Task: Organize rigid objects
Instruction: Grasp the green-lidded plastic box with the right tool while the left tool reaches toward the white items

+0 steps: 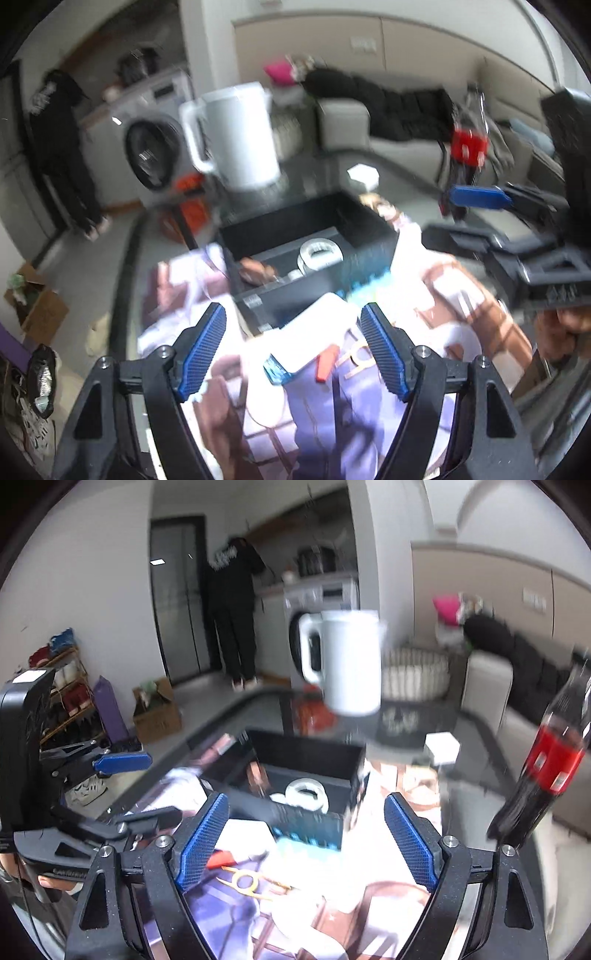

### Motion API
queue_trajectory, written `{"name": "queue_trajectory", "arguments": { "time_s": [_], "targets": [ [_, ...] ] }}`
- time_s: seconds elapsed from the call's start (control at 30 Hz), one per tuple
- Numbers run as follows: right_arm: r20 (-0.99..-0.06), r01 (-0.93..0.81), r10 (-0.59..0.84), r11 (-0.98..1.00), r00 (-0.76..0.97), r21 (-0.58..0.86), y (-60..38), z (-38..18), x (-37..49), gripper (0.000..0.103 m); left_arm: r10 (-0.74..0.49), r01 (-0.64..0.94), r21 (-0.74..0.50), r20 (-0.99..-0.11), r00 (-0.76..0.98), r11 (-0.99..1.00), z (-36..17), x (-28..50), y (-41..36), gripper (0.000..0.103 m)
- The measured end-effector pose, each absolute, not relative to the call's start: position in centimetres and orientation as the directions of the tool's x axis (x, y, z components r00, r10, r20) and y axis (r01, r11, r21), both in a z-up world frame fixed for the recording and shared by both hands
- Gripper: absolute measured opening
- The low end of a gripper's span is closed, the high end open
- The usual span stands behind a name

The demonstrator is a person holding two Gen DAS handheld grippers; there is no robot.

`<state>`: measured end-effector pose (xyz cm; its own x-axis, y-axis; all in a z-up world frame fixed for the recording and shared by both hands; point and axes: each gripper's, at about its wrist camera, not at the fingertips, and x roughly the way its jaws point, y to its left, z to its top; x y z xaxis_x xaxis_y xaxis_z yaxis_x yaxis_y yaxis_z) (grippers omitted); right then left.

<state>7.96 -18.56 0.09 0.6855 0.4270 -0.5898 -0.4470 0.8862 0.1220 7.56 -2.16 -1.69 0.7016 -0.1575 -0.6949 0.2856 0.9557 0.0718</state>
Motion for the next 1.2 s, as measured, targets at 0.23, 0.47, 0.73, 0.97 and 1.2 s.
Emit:
{"name": "queue_trajectory", "arguments": {
  "time_s": [0.23,0.47,0.73,0.97,1.2],
  "targets": [
    [-0.699,-0.466,0.422,0.873,0.577,0.143,-17.8,-3.4,10.6,0.08,-0.158,0.345,0.09,-0.762,0.628,0.934,-4.2,9.0,-2.9,0.075],
    [-0.755,-0.493,0.436,0.853,0.49,0.173,-16.9,-5.9,12.2,0.077,-0.157,0.392,0.103,-0.802,0.576,0.914,-5.9,10.4,-3.8,0.075],
    [-0.783,-0.5,0.444,0.843,0.435,0.2,-16.2,-8.4,14.0,0.077,-0.145,0.414,0.108,-0.834,0.533,0.904,-7.4,11.7,-4.6,0.074],
    [-0.798,-0.519,0.459,0.826,0.39,0.222,-15.9,-8.8,14.2,0.077,-0.154,0.443,0.1,-0.851,0.503,0.891,-7.9,11.8,-5.5,0.061],
    [-0.837,-0.584,0.471,0.775,0.278,0.243,-14.5,-8.7,12.2,0.077,-0.182,0.48,0.083,-0.859,0.479,0.873,-7.3,10.3,-5.8,0.037]
  ]
}}
